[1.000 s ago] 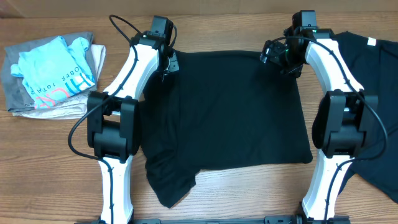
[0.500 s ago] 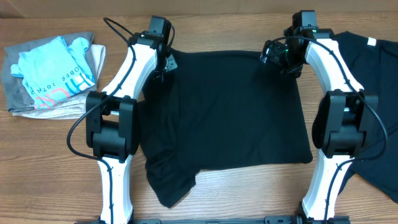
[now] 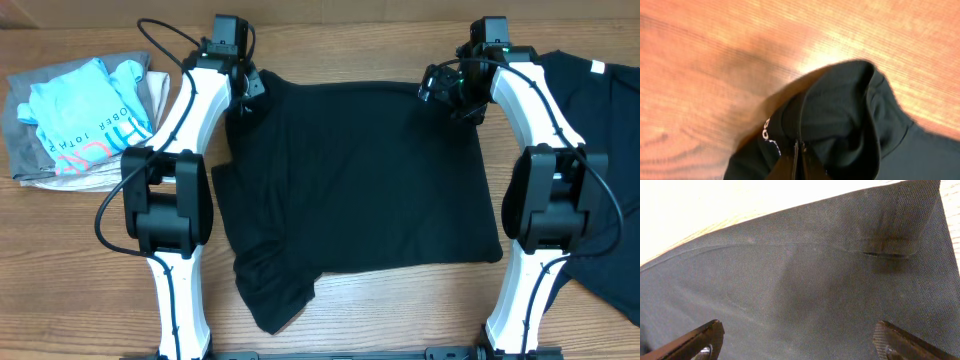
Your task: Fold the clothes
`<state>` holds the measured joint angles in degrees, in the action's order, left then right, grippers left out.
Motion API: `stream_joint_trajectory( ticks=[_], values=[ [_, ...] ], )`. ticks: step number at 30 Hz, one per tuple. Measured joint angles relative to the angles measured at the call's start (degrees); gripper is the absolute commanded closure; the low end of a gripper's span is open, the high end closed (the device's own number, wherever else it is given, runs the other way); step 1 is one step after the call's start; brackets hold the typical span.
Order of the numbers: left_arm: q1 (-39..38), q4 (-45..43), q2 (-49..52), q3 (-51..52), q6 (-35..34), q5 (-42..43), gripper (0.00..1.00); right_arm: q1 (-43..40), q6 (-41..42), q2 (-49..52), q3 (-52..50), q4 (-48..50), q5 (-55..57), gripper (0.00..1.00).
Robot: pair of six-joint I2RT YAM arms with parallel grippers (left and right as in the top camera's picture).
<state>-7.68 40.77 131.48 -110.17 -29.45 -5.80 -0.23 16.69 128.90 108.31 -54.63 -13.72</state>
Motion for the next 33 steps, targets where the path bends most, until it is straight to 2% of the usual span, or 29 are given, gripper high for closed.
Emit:
stream_joint_trajectory(
  ticks=[14,25,28,30,31,33],
  values=[
    [0.2,-6.6,0.3,0.0,2.7,-6.5,0.96,0.0,0.0,0.0,0.0,0.0,0.0,0.0],
    [0.9,-8.5,7.4,0.0,2.9,-10.6,0.96,0.0,0.0,0.0,0.0,0.0,0.0,0.0],
    [1.8,-8.7,7.4,0.0,2.9,-10.8,0.84,0.0,0.0,0.0,0.0,0.0,0.0,0.0],
    [2.6,-8.6,7.4,-0.2,3.2,-10.7,0.73,0.0,0.0,0.0,0.0,0.0,0.0,0.0],
    [3.0,-8.3,7.4,-0.4,3.3,-10.7,0.64,0.0,0.0,0.0,0.0,0.0,0.0,0.0],
    [3.9,-7.3,7.4,-1.6,3.4,-10.5,0.54,0.0,0.0,0.0,0.0,0.0,0.0,0.0]
  ],
)
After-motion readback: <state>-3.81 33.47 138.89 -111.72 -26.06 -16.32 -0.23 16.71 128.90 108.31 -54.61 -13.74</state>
